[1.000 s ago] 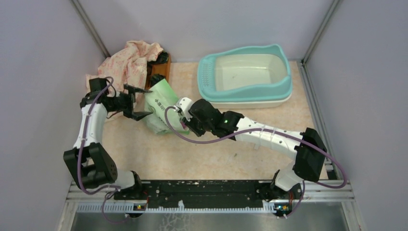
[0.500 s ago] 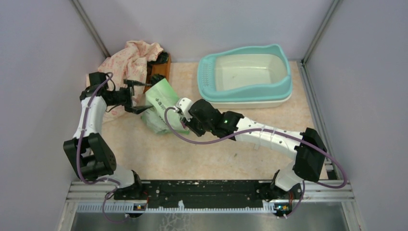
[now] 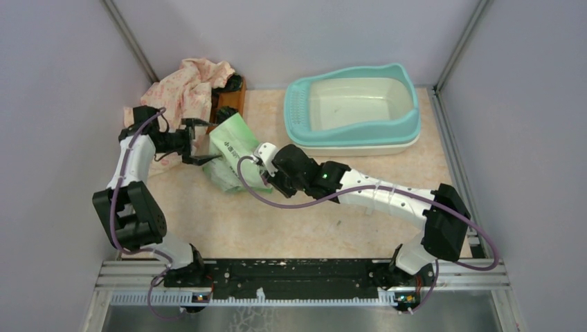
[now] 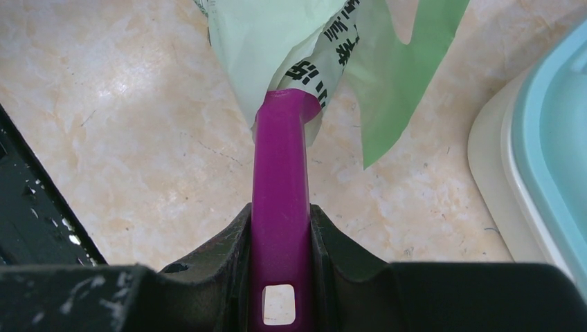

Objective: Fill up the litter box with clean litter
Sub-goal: 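Scoop the cat litter from the cat litter bag.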

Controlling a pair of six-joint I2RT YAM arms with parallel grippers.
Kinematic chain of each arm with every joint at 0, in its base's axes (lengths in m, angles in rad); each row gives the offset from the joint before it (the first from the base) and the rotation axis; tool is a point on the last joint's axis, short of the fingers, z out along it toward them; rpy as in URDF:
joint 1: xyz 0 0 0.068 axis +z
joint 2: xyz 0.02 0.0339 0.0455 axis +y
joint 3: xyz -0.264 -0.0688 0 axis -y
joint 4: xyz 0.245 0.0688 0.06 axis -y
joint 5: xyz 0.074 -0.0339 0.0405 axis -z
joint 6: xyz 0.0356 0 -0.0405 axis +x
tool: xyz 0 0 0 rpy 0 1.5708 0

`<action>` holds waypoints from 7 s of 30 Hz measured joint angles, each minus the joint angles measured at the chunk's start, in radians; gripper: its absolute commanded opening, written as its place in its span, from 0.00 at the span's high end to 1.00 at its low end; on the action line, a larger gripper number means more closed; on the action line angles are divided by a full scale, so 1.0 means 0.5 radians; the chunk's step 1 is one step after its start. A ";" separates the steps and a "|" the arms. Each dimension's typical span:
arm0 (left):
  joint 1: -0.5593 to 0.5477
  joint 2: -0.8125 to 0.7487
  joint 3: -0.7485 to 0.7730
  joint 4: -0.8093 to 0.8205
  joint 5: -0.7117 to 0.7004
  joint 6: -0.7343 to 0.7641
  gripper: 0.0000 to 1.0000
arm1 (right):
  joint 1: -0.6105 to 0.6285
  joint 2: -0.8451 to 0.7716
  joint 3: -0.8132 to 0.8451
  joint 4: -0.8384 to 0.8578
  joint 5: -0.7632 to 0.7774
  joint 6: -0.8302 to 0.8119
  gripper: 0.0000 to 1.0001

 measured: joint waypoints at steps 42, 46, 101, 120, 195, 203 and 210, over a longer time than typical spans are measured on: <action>-0.019 -0.793 -0.986 2.311 0.404 -1.254 1.00 | -0.012 -0.581 -0.330 0.529 0.188 0.049 1.00; -0.096 -0.792 -1.034 2.596 0.428 -1.519 1.00 | -0.083 -0.770 -0.408 0.492 0.090 0.093 1.00; -0.113 -0.495 -1.348 3.249 0.757 -1.220 0.97 | -0.183 0.558 1.400 -1.515 -0.233 0.053 1.00; -0.307 -0.493 -0.995 3.164 0.687 -1.198 0.97 | -0.105 0.591 1.487 -1.642 -0.105 0.032 1.00; -0.176 -0.380 -1.143 2.931 0.631 -0.774 1.00 | 0.110 -1.064 -0.957 0.507 0.216 0.251 1.00; -0.174 -0.347 -1.143 2.947 0.676 -0.775 1.00 | 0.206 -1.279 -1.250 0.707 0.348 0.241 1.00; -0.173 -0.304 -1.143 2.959 0.687 -0.776 1.00 | 0.275 -1.405 -1.414 0.890 0.488 0.227 1.00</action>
